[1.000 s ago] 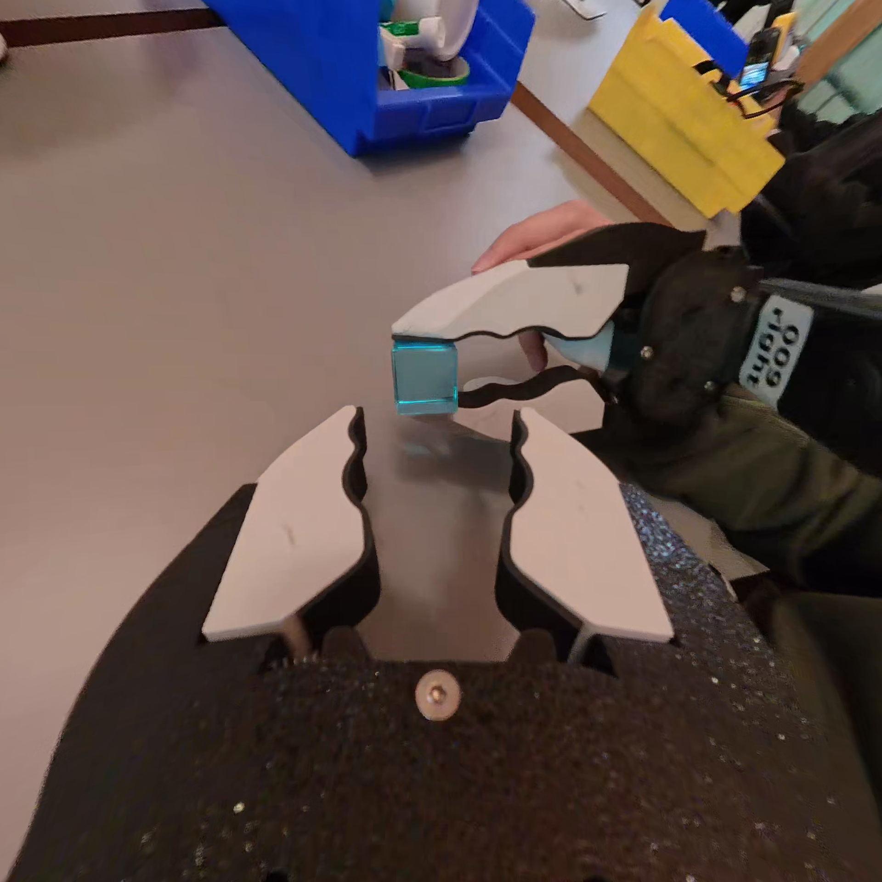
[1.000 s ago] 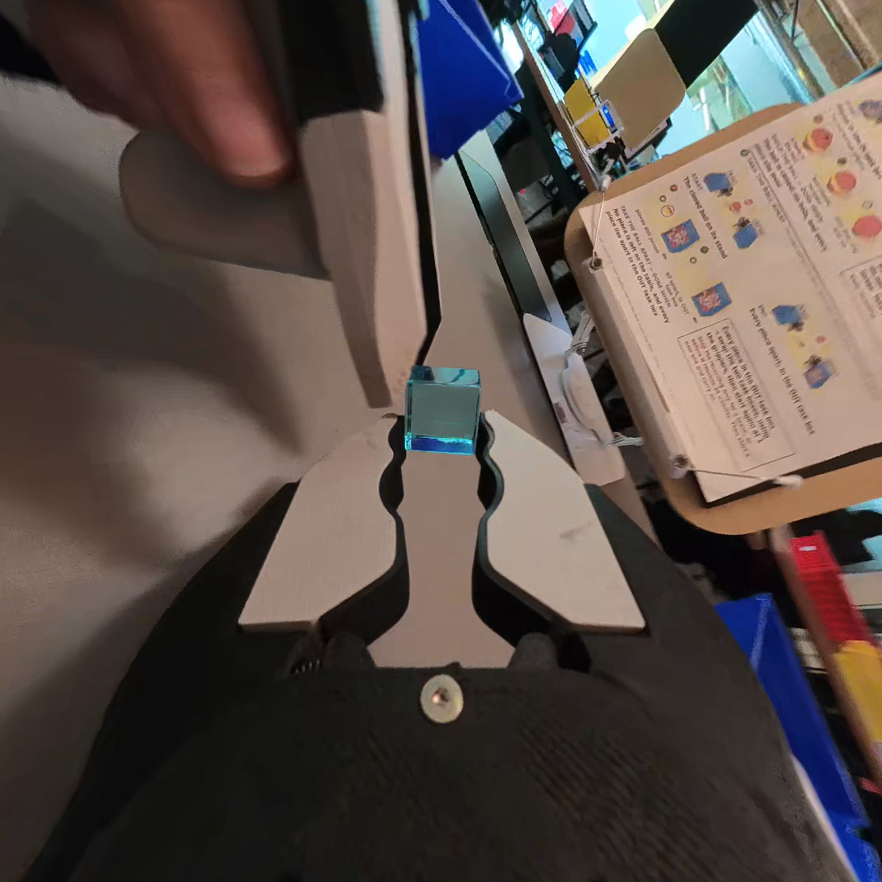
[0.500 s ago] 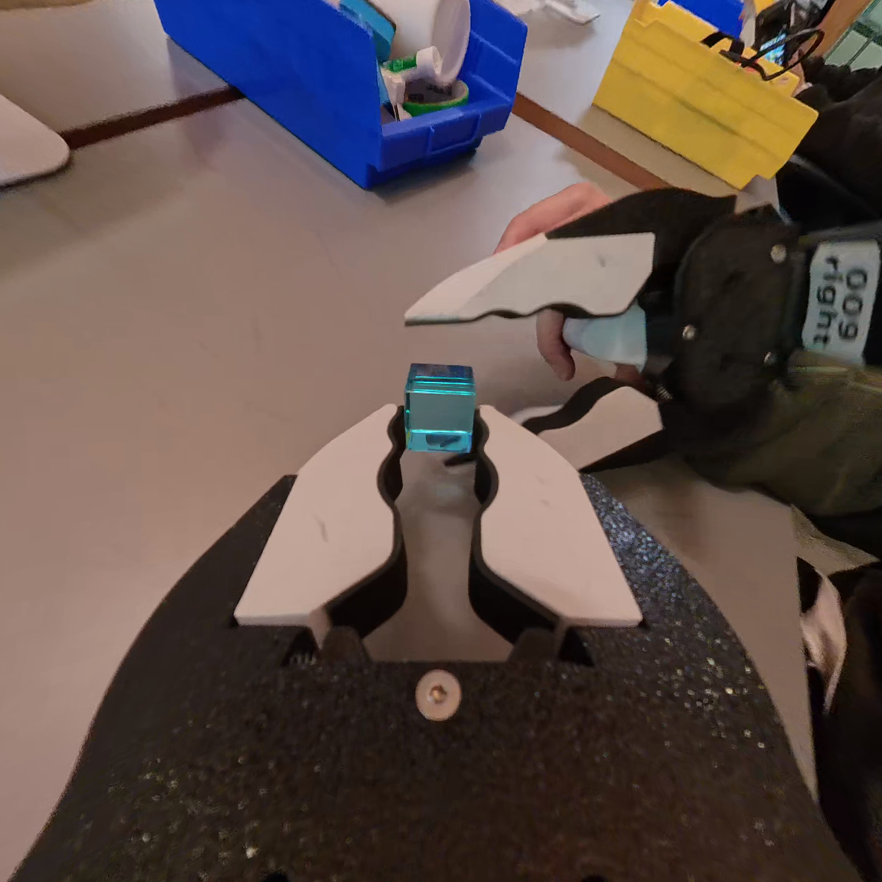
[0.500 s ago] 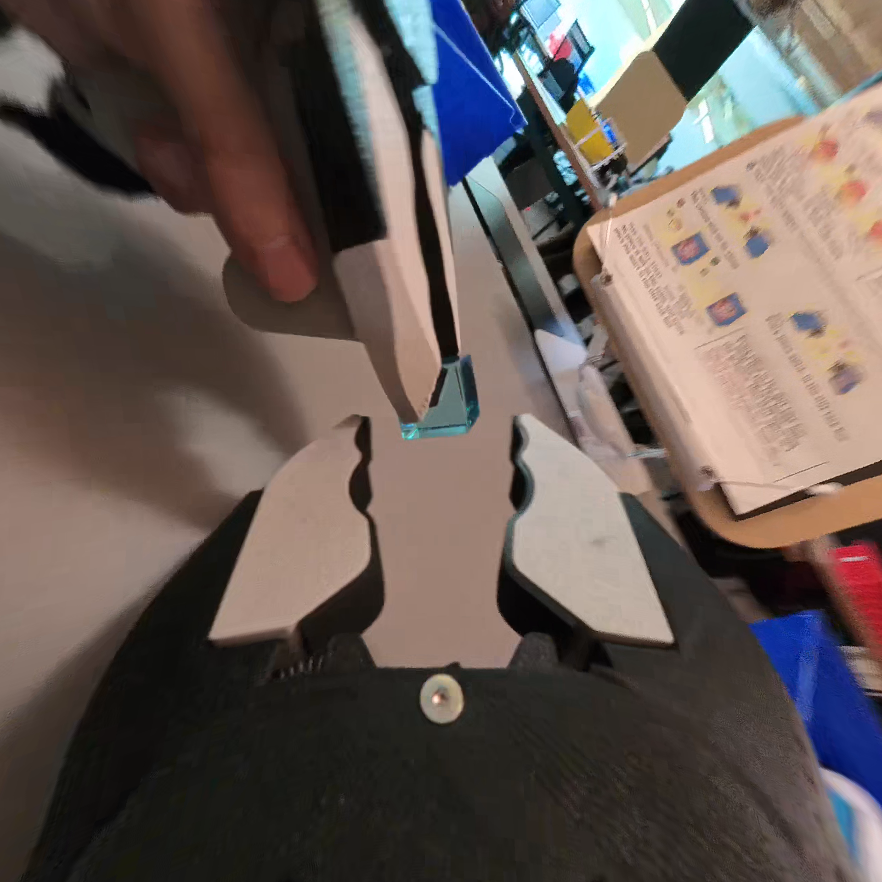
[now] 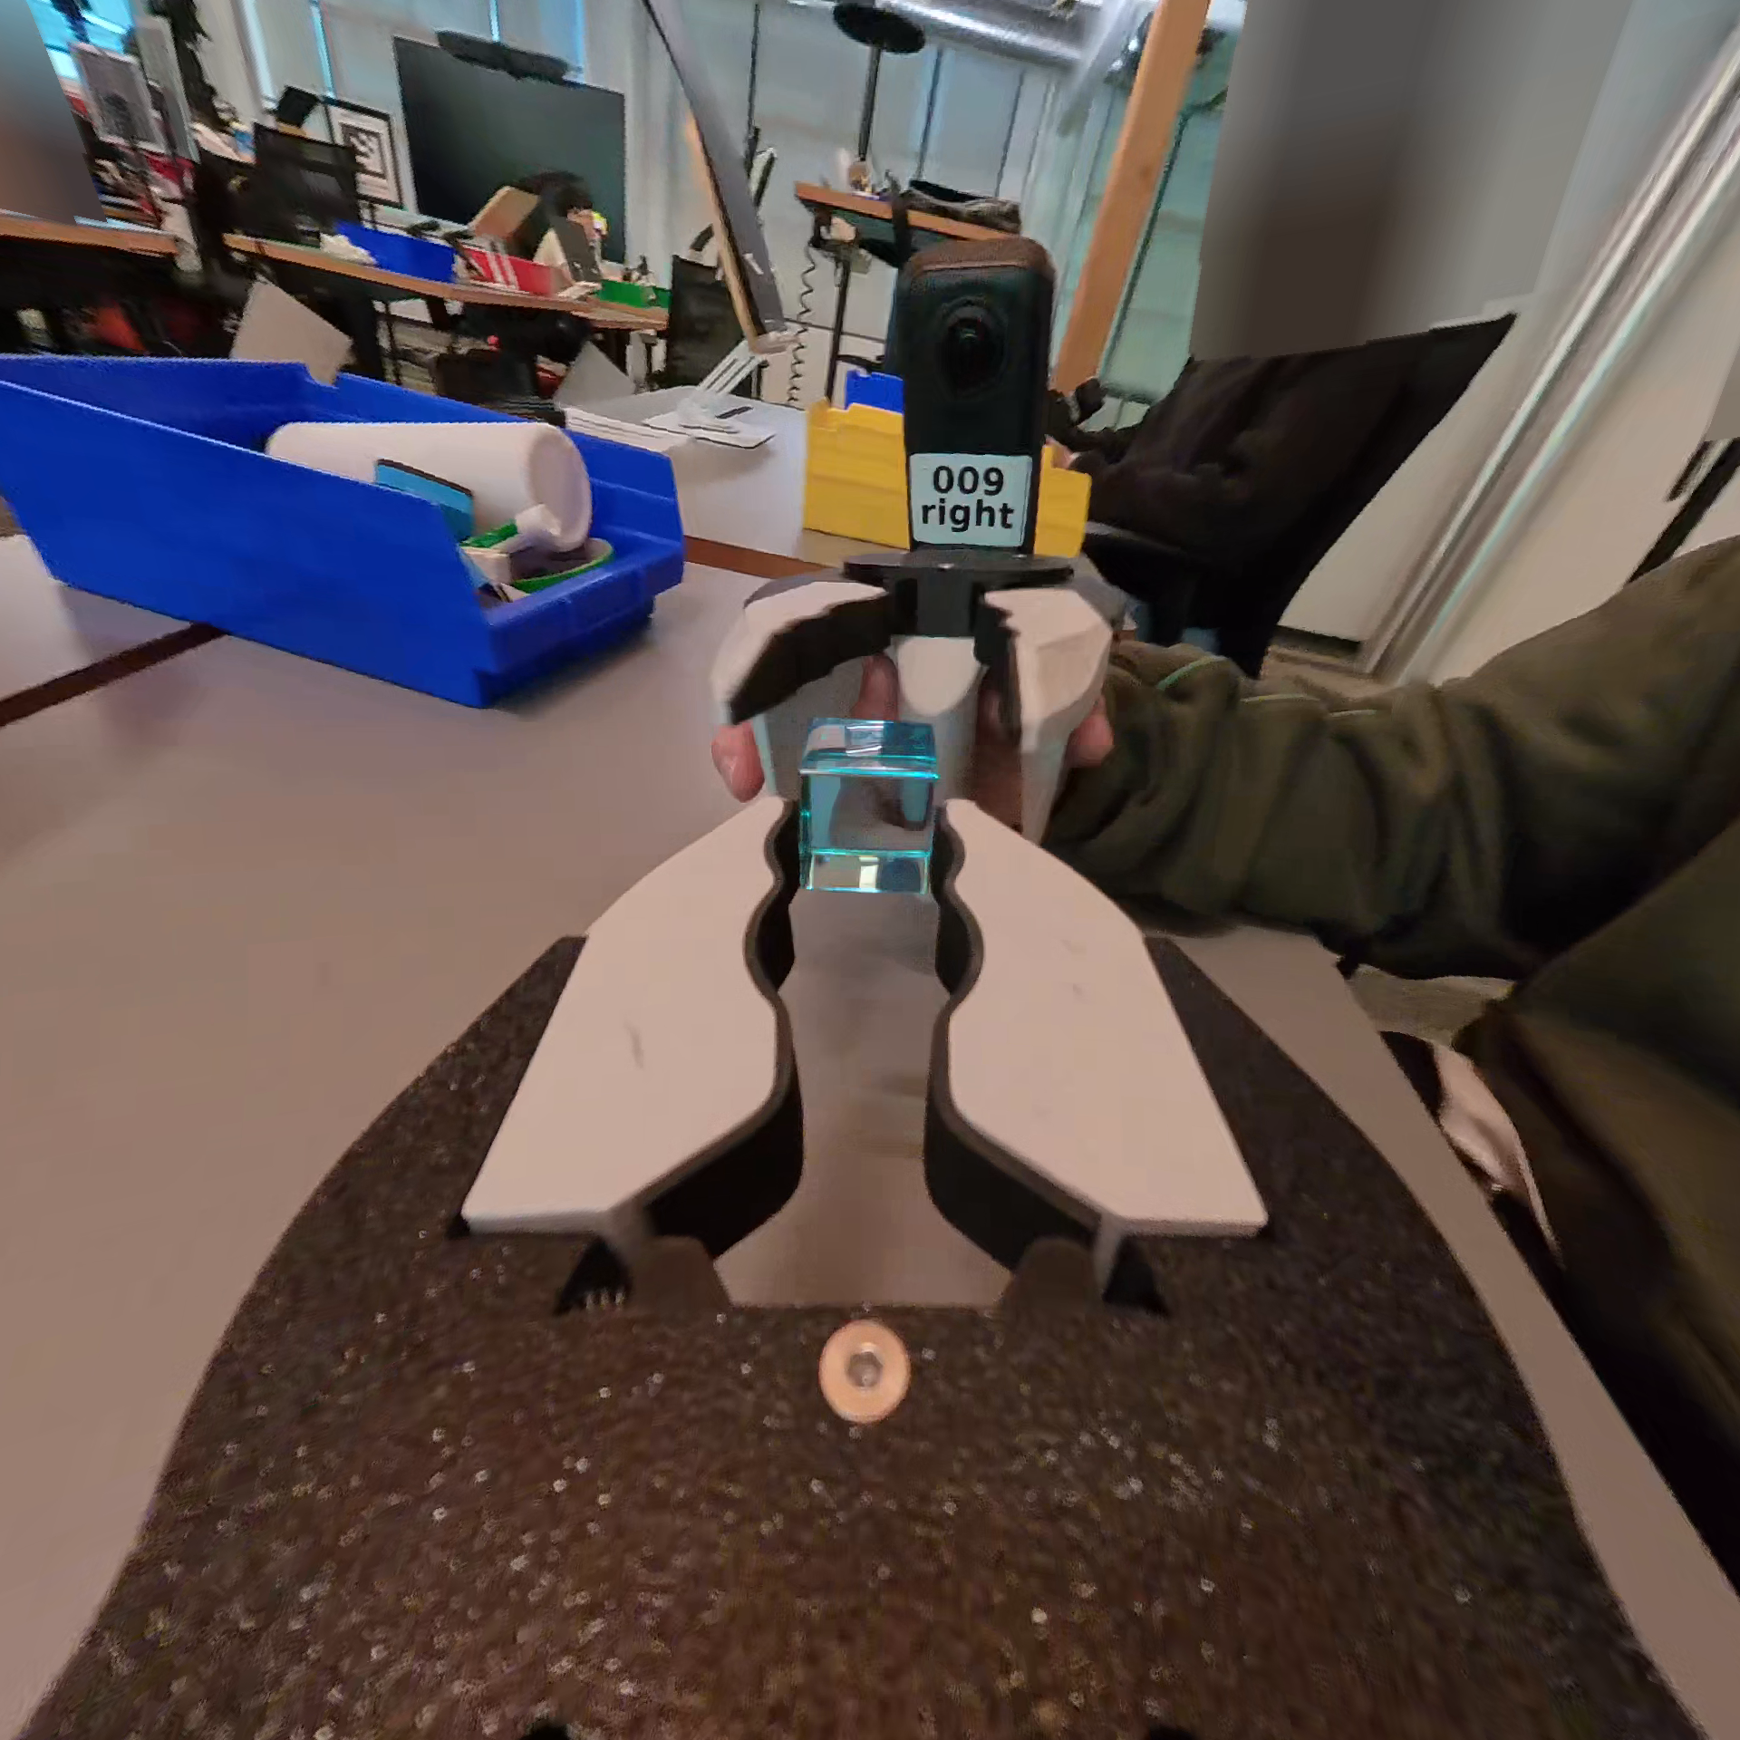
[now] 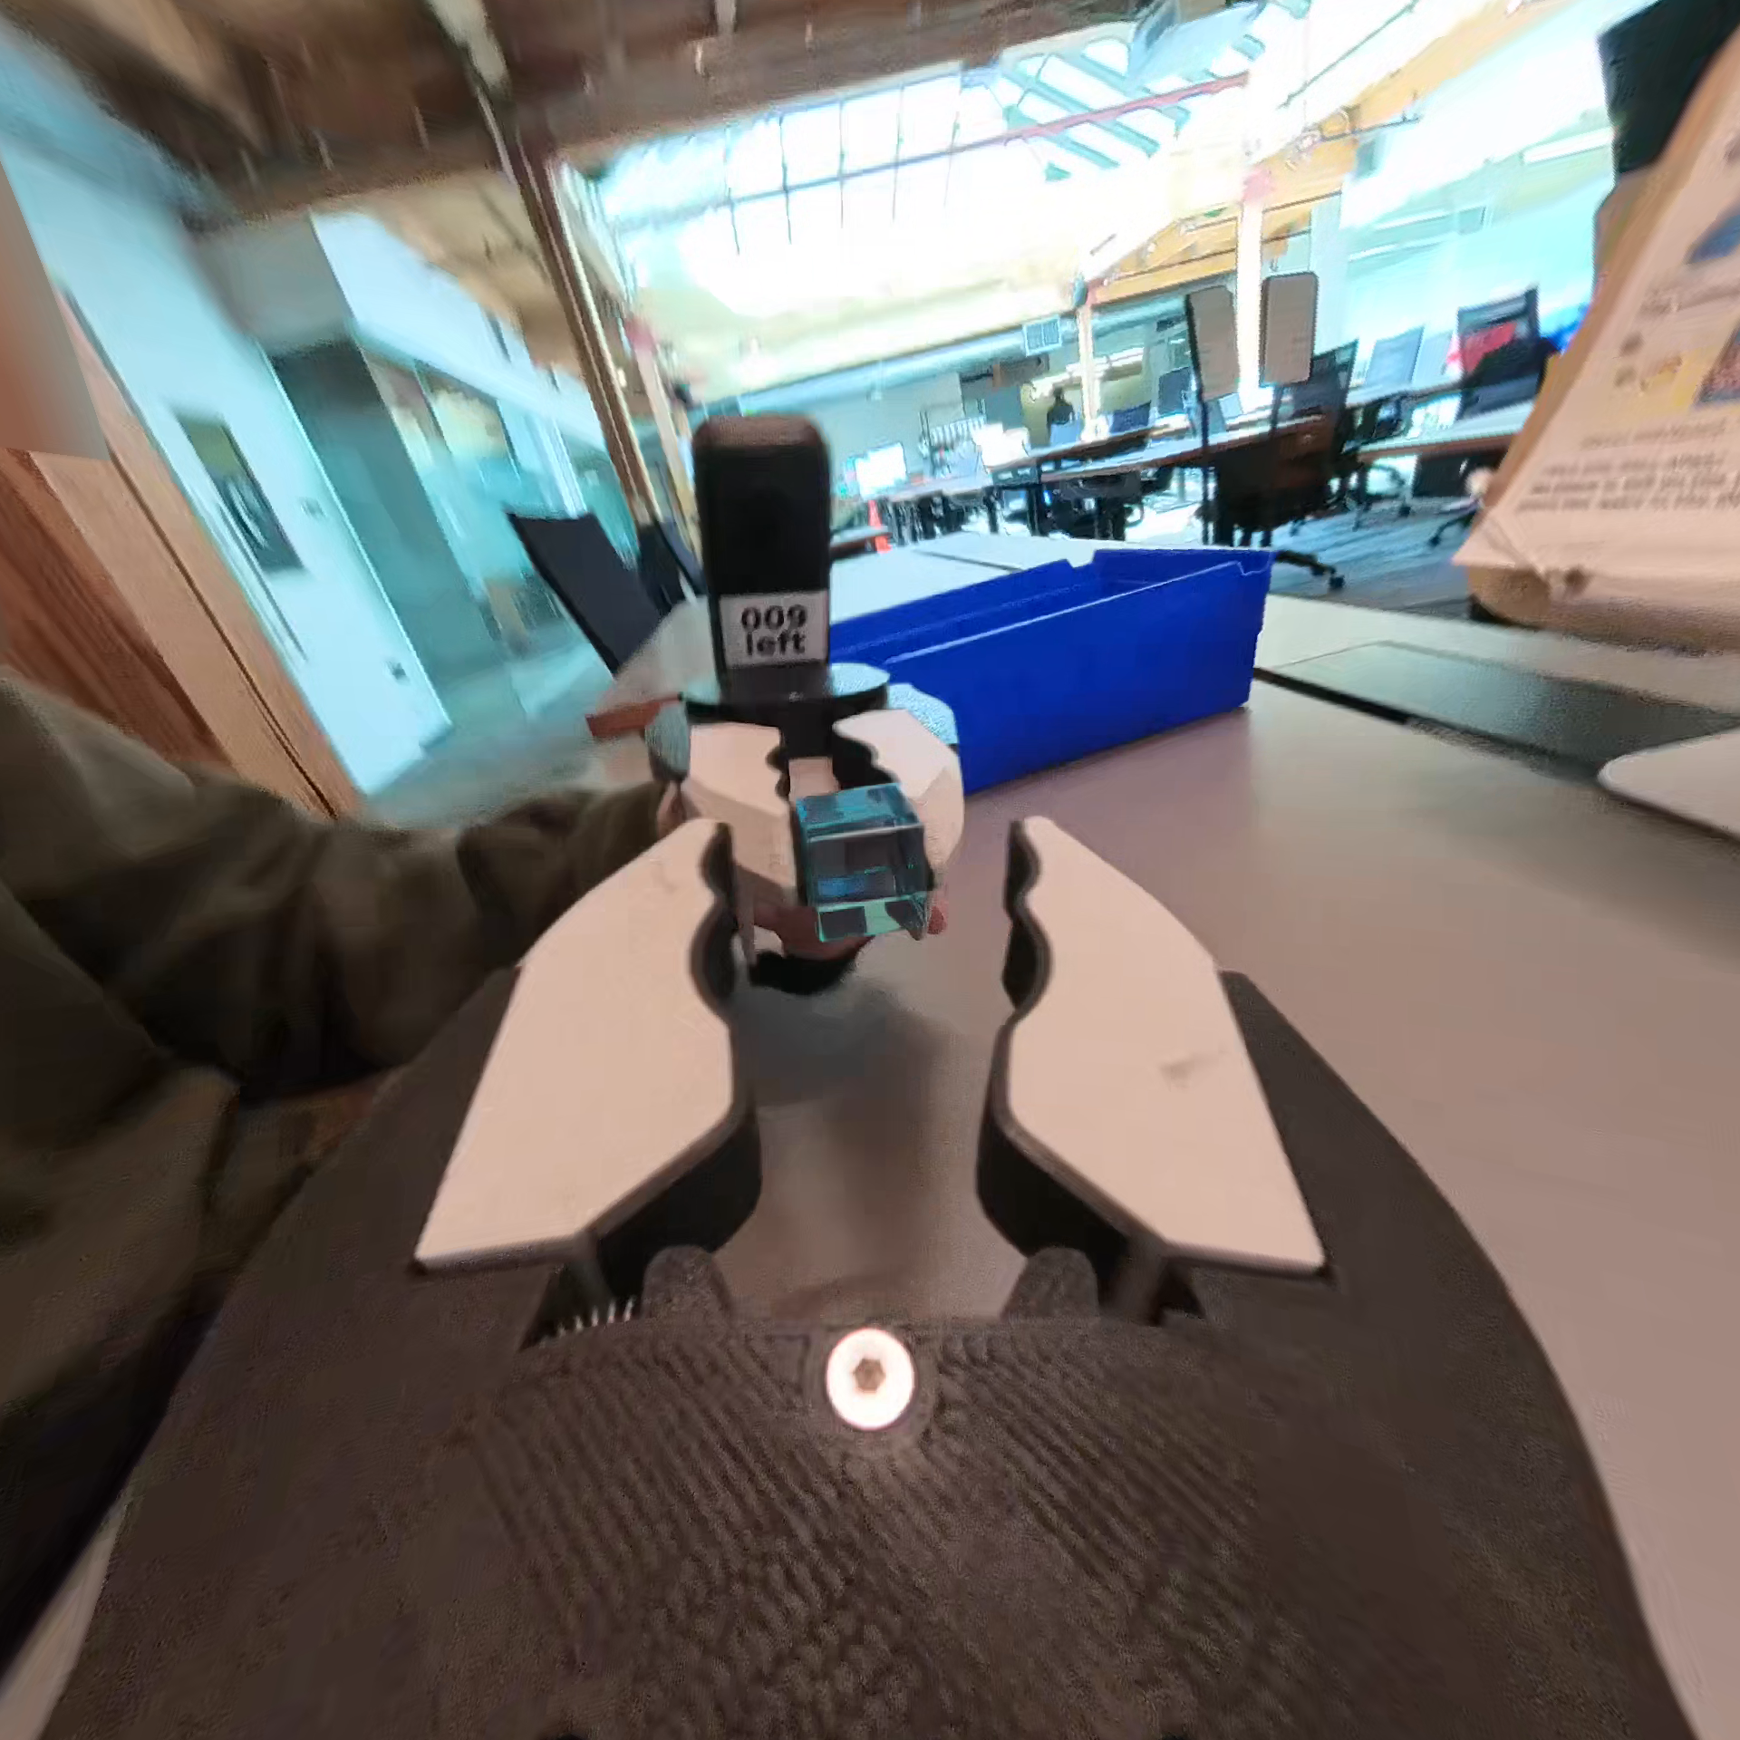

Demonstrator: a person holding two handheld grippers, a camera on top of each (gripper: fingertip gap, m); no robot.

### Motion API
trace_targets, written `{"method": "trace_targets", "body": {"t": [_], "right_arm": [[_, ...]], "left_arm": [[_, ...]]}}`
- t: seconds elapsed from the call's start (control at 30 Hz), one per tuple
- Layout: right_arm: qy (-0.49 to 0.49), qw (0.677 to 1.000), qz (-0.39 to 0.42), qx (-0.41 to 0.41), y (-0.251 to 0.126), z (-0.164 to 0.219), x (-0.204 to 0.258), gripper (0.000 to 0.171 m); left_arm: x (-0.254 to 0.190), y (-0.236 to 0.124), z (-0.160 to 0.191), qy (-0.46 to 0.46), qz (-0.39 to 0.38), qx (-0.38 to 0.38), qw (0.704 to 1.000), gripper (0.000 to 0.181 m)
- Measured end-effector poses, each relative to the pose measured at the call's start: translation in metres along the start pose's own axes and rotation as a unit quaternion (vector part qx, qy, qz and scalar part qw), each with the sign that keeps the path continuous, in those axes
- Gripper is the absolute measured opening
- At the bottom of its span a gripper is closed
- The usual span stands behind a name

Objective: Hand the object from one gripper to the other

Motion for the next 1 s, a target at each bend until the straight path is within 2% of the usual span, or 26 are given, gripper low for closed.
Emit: {"method": "trace_targets", "body": {"t": [0.07, 0.13, 0.23, 0.3, 0.43, 0.57, 0.67, 0.77, 0.87, 0.93, 1.0], "right_arm": [[-0.025, 1.000, -0.003, 0.001, 0.002, 0.000, 0.005, 0.045], [-0.016, 1.000, 0.001, -0.005, 0.003, 0.001, 0.004, 0.026], [-0.015, 1.000, 0.002, 0.011, 0.002, 0.004, 0.002, 0.020], [-0.019, 1.000, 0.002, 0.017, 0.003, 0.004, 0.001, 0.022], [-0.023, 1.000, -0.001, 0.017, 0.002, 0.005, 0.002, 0.040], [-0.028, 0.999, -0.011, 0.024, 0.005, 0.008, 0.004, 0.025], [-0.037, 0.999, -0.012, 0.023, 0.006, 0.006, 0.004, 0.025], [-0.024, 0.999, 0.027, -0.011, 0.006, 0.004, 0.000, 0.025], [0.022, 0.991, 0.107, -0.082, -0.003, 0.003, -0.010, 0.025], [0.076, 0.975, 0.157, -0.138, -0.010, 0.005, -0.016, 0.025], [0.122, 0.959, 0.179, -0.182, -0.013, 0.009, -0.019, 0.025]], "left_arm": [[0.000, 0.000, 0.001, -0.010, 0.012, 0.004, 1.000, 0.026], [-0.001, 0.000, 0.002, -0.005, 0.020, 0.008, 1.000, 0.026], [-0.002, 0.002, 0.004, 0.004, 0.016, 0.026, 1.000, 0.026], [-0.002, 0.003, 0.005, 0.008, 0.014, 0.030, 0.999, 0.026], [-0.001, 0.002, 0.003, 0.007, 0.008, 0.023, 1.000, 0.026], [0.000, 0.001, 0.002, -0.001, 0.014, 0.019, 1.000, 0.026], [0.000, 0.001, 0.001, 0.004, 0.008, 0.008, 1.000, 0.026], [-0.001, 0.003, -0.004, 0.057, -0.056, -0.019, 0.997, 0.028], [-0.007, 0.008, -0.006, 0.195, -0.174, -0.017, 0.965, 0.038], [-0.017, 0.018, -0.002, 0.292, -0.223, 0.004, 0.930, 0.045], [-0.024, 0.028, 0.005, 0.369, -0.296, 0.026, 0.881, 0.052]]}}
Point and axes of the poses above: each gripper's, where its closed fingertips meet, y out along the fingers, z out of its underside, x = y × z across the jaws, the point moved 10 cm from there along -y, back along the fingers, and after that the axes turned 11 degrees about -x, right-handed, at the moved point
